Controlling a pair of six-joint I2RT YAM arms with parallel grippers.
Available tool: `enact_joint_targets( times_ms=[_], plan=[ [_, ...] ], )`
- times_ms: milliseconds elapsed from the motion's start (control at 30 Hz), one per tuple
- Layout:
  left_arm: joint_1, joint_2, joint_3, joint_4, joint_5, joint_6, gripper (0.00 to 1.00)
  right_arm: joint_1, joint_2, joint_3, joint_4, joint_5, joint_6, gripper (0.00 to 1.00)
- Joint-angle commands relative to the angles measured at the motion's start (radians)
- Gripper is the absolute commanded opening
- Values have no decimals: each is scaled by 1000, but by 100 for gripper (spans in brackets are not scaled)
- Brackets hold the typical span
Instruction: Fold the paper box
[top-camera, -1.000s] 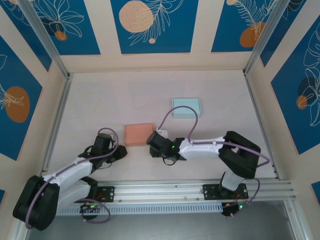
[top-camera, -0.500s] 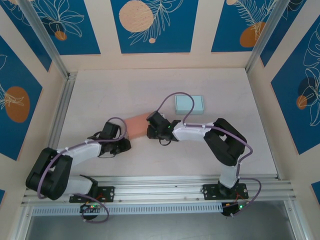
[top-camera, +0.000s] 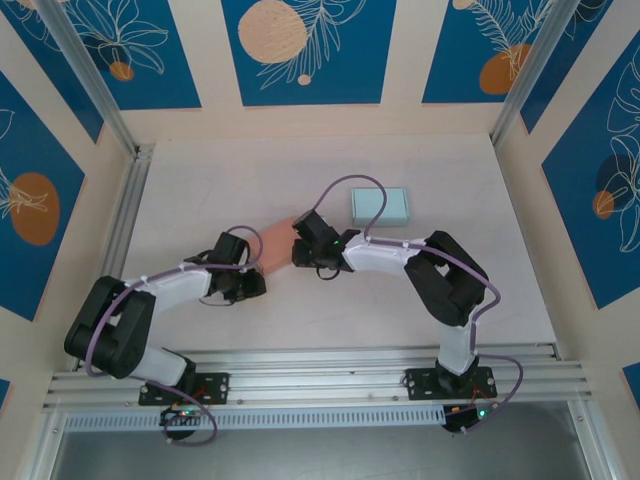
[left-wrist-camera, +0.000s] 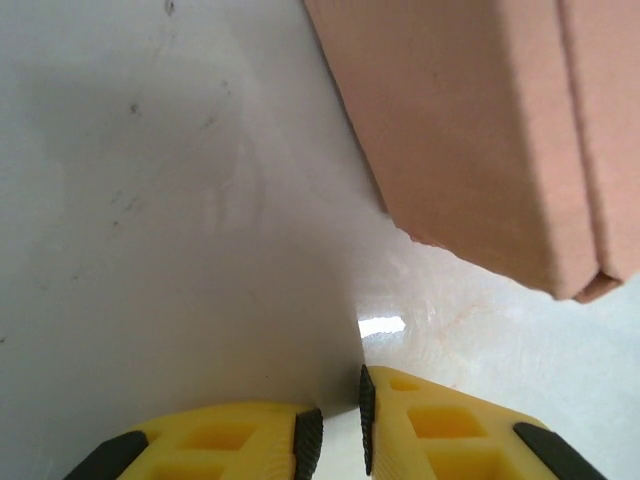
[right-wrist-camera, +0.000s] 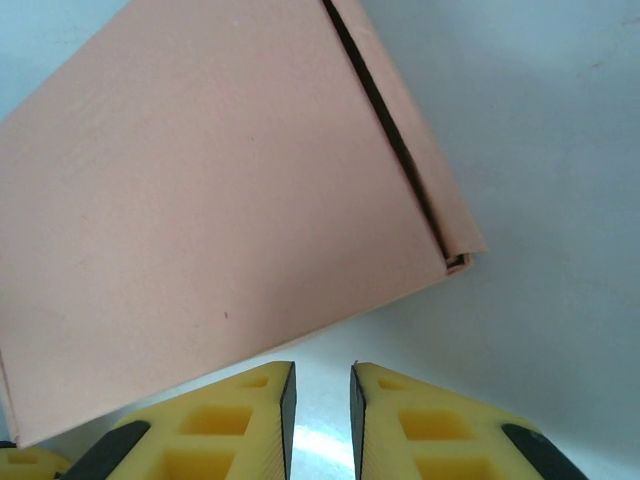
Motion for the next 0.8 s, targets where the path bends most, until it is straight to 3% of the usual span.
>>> enact_joint_targets(
  times_ms=[0,467,700,767],
  plan=[
    [61,55,61,557,-337,34,26,10,-26,-1,-38,14,-11,24],
    [149,0,159,472,-364,41,28,-76,-72,108,-224,112,-46,24],
    [173,-6,159,490,-342,72,31,-159,-40,187,-237,62,-51,24],
    [208,51,202,522,-290,87,33,-161,-24,216,-223,18,-77,26]
  ],
)
